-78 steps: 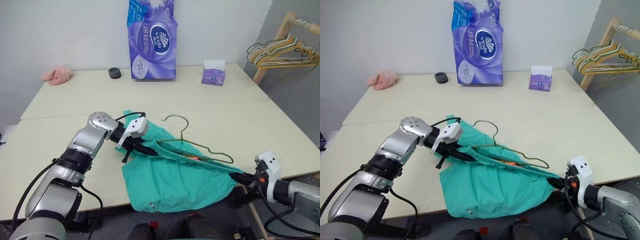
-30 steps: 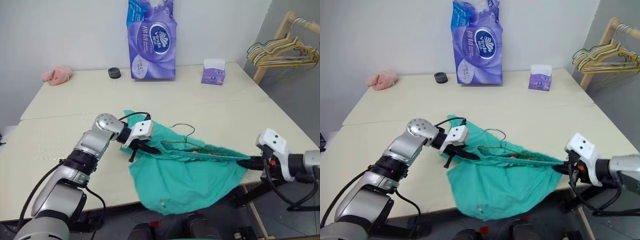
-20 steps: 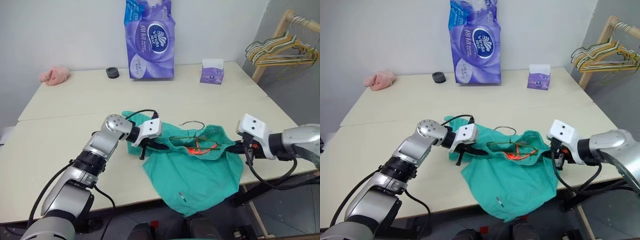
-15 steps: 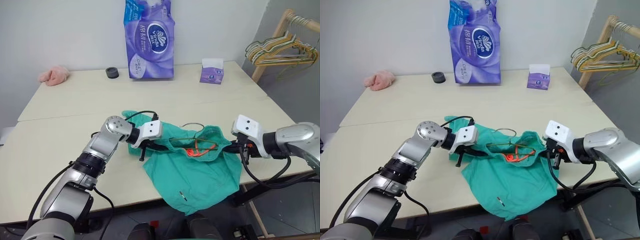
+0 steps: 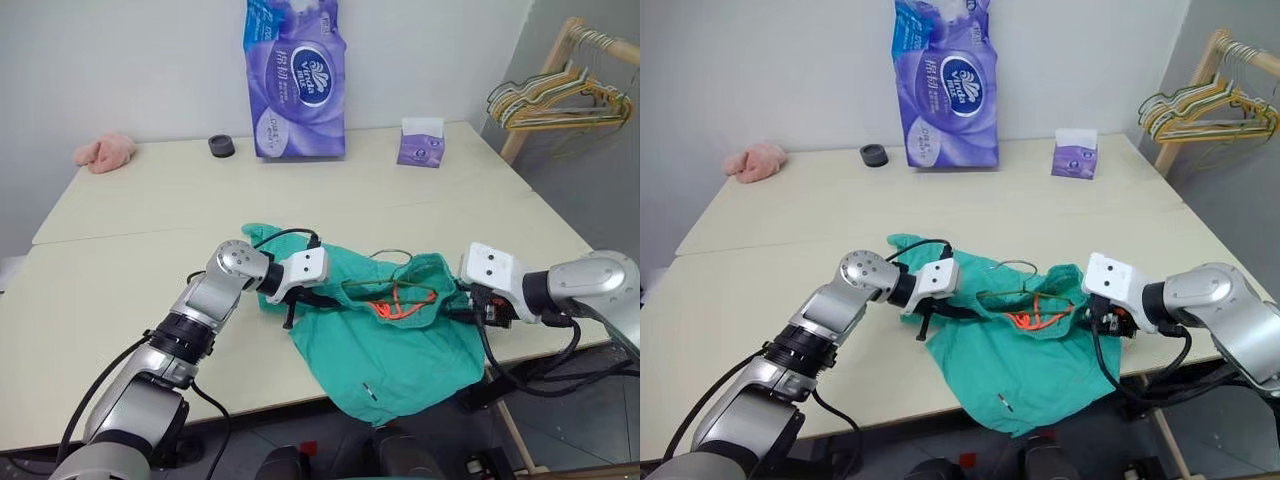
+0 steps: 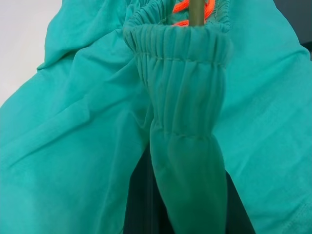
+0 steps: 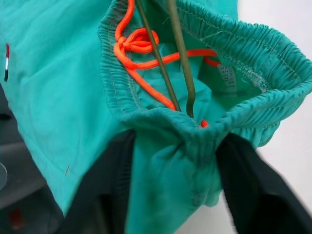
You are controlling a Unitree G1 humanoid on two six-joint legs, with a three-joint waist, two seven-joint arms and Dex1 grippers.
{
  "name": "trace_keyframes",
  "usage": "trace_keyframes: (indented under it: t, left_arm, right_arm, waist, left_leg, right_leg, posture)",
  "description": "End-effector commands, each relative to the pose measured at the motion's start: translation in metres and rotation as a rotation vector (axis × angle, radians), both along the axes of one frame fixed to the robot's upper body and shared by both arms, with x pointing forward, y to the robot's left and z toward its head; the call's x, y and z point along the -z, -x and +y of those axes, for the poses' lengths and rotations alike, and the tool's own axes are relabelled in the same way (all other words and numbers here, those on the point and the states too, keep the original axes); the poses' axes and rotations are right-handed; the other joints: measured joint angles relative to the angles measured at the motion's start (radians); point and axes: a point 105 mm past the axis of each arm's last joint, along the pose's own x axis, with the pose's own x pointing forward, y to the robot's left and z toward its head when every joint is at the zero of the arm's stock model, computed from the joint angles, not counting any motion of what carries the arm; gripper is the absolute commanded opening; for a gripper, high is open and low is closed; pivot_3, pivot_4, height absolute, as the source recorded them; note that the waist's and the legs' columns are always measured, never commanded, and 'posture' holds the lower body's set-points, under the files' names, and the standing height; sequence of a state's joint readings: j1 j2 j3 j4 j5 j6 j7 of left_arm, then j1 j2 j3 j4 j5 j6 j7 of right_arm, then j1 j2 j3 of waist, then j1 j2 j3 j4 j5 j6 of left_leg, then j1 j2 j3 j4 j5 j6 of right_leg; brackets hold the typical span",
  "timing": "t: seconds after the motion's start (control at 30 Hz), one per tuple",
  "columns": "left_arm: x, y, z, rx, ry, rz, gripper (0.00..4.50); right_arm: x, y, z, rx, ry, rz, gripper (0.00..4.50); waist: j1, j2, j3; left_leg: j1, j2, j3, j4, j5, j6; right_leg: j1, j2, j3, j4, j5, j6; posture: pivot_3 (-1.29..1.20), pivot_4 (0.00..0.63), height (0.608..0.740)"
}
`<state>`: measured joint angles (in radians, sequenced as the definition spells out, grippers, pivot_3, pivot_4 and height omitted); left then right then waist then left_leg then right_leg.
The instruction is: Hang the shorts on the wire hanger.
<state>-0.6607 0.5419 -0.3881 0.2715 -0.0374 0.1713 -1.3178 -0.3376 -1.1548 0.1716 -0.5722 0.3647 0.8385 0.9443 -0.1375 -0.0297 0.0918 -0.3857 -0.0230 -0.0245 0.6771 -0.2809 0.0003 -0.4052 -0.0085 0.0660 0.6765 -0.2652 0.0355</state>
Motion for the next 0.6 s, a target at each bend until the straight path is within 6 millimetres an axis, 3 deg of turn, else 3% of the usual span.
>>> trace_keyframes:
  t: [0.03, 0.1, 0.4, 0.6]
  left_arm:
    - [-0.008, 0.002, -0.007, 0.033, 0.012, -0.039, 0.00]
    - [-0.008, 0.003, -0.007, 0.036, 0.011, -0.038, 0.00]
    - [-0.006, 0.005, -0.007, 0.054, -0.002, -0.030, 0.00]
    - [-0.005, 0.005, -0.007, 0.061, -0.007, -0.032, 0.00]
  right_arm:
    - [-0.008, 0.006, -0.013, 0.030, 0.039, -0.034, 3.87]
    - [-0.004, 0.008, -0.022, 0.078, 0.046, -0.022, 4.47]
    - [0.009, 0.003, -0.035, 0.217, -0.025, 0.003, 4.47]
    - [0.030, -0.007, -0.025, 0.174, -0.006, 0.028, 4.47]
  waist:
    - [0.002, 0.000, 0.000]
    - [-0.001, 0.000, 0.000]
    - [-0.002, 0.000, 0.000]
    - [-0.006, 0.000, 0.000]
  left_leg:
    - [0.000, 0.000, 0.000, 0.000, 0.000, 0.000]
    - [0.000, 0.000, 0.000, 0.000, 0.000, 0.000]
    - [0.000, 0.000, 0.001, 0.000, 0.000, 0.000]
    - [0.000, 0.000, 0.001, 0.000, 0.000, 0.000]
  right_leg:
    - [0.000, 0.000, 0.000, 0.000, 0.000, 0.000]
    - [0.000, 0.000, 0.000, 0.000, 0.000, 0.000]
    - [0.000, 0.000, 0.001, 0.000, -0.001, 0.001]
    - [0.000, 0.000, 0.001, 0.000, -0.001, 0.001]
  posture:
    - [-0.21, 0.077, 0.740]
    - [-0.22, 0.077, 0.740]
    - [-0.22, 0.076, 0.740]
    - [-0.23, 0.073, 0.740]
